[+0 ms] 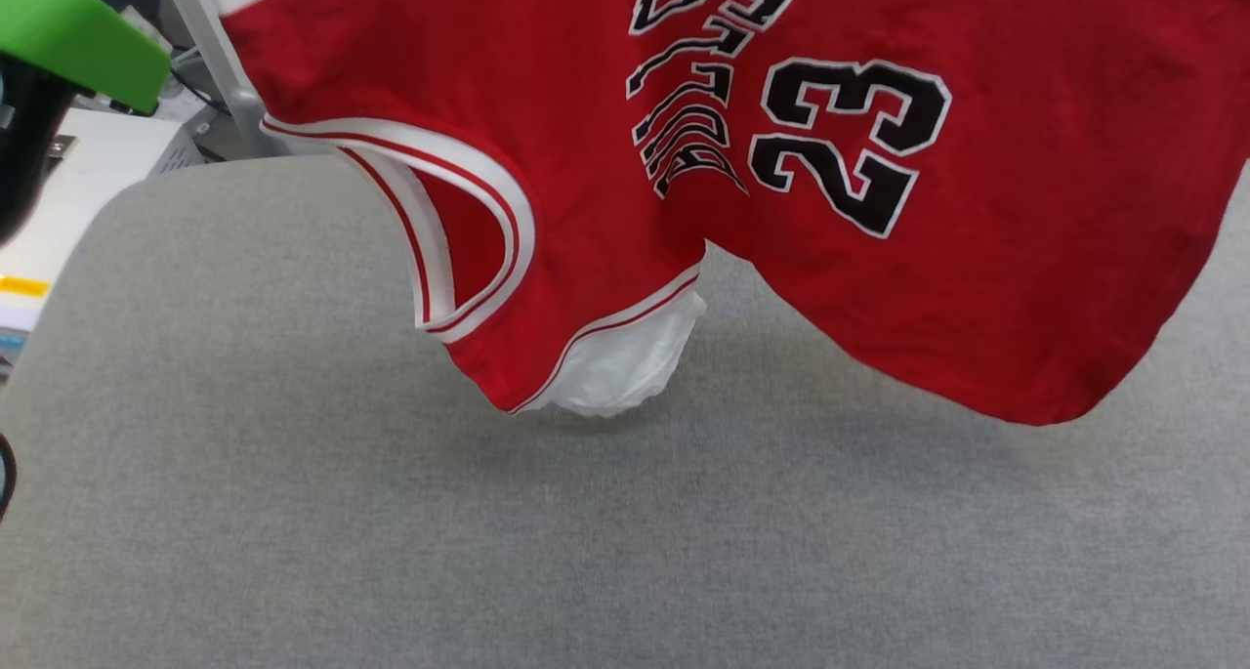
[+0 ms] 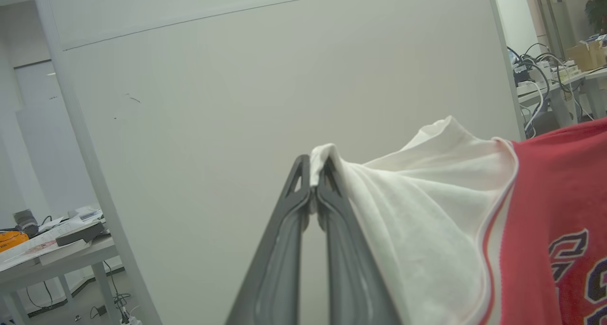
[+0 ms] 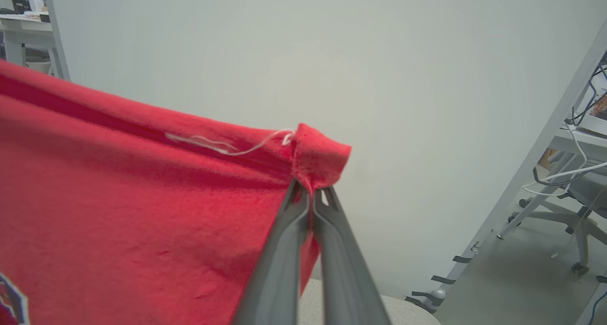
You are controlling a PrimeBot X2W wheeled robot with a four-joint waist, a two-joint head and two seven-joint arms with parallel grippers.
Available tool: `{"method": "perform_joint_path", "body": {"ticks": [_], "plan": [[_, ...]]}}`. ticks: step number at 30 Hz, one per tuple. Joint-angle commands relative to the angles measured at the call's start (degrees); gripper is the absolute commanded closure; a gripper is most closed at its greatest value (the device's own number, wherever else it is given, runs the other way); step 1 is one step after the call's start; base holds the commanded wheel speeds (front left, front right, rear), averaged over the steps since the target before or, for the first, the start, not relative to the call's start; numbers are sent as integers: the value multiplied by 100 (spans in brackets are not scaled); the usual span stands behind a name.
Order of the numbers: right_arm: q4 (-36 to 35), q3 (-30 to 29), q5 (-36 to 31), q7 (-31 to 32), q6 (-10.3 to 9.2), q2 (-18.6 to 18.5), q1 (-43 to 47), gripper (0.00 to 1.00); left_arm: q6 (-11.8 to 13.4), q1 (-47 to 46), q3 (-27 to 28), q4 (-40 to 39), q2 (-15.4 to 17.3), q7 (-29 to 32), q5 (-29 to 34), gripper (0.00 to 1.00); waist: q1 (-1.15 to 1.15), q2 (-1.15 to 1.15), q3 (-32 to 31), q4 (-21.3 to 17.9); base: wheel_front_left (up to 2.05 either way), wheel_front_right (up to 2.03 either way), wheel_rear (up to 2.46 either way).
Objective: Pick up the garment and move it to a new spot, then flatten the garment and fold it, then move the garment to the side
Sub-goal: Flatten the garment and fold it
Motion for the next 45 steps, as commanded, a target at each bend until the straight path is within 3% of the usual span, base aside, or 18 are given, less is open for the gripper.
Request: {"method": "perform_joint_path", "body": {"ticks": [1, 9, 18, 20, 29, 34, 38, 45], "plan": [[-24, -97, -47, -37, -11, -35, -118, 100, -23, -200, 24, 70, 118, 42, 101, 100, 0, 0, 336, -77, 0, 0, 0], [102, -189, -329, -283, -11, -75, -725, 100, -511, -1309, -174, 656, 224, 321, 546, 100, 0, 0, 1334, -96, 0, 0, 0], [1042, 14, -817, -724, -11, -26, -2275, 100, -839, -3167, -605, 1800, 86, 375, 1049, 100, 0, 0, 2689, -147, 0, 0, 0], [1682, 225, -1162, -1075, -11, 103, -3126, 100, -860, -4140, -867, 2432, -73, 161, 1253, 100, 0, 0, 3167, -207, 0, 0, 0], [3118, 114, -2228, -2286, -11, 691, -4840, 100, -863, -6083, -1340, 3922, -401, -933, 1687, 100, 0, 0, 3924, -286, 0, 0, 0], [3742, 117, -2635, -2970, -11, 1009, -5220, 100, -864, -6320, -1517, 4610, -646, -1475, 1829, 100, 0, 0, 4131, -239, 0, 0, 0], [4162, 335, -2756, -3363, -11, 1141, -5183, 100, -864, -6010, -1450, 4937, -827, -1603, 1456, 100, 0, 0, 4198, -183, 0, 0, 0], [4639, 767, -2667, -3949, -11, 1217, -4801, 100, -864, -4868, -1181, 4541, -934, -1629, 1280, 100, 0, 0, 4107, -35, 0, 0, 0]]}}
